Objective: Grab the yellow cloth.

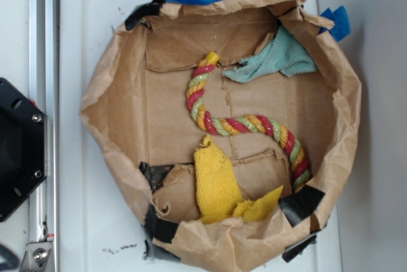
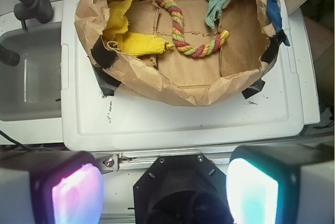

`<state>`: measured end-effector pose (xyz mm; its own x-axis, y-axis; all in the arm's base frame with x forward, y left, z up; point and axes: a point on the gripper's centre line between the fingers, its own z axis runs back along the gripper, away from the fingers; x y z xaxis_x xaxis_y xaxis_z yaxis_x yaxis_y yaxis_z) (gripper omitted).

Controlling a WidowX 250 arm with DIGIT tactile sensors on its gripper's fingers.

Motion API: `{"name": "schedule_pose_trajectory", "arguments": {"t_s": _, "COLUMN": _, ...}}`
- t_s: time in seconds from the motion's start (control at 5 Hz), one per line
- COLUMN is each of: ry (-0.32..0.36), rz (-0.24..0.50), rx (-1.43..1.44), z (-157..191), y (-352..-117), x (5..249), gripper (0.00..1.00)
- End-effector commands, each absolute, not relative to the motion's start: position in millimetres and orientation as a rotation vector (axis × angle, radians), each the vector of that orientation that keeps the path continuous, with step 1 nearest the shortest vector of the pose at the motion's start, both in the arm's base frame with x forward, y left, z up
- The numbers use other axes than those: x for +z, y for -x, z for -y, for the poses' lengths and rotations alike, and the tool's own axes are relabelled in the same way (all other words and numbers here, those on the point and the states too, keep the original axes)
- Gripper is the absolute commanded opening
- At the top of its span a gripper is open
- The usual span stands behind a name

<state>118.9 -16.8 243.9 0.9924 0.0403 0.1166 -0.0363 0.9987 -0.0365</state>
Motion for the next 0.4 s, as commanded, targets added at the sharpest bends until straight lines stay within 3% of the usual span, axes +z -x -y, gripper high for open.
{"name": "schedule_pose_trajectory", "arguments": {"t_s": 0.0, "ry": 0.034, "rz": 0.118, "rx": 0.038, "z": 16.8, "y": -118.9, "x": 243.9, "gripper": 1.00}}
{"name": "schedule_pose_trajectory", "arguments": {"t_s": 0.2, "ry": 0.006, "rz": 0.153, "rx": -0.001, "z": 14.3, "y": -168.9, "x": 242.0, "gripper": 1.00}}
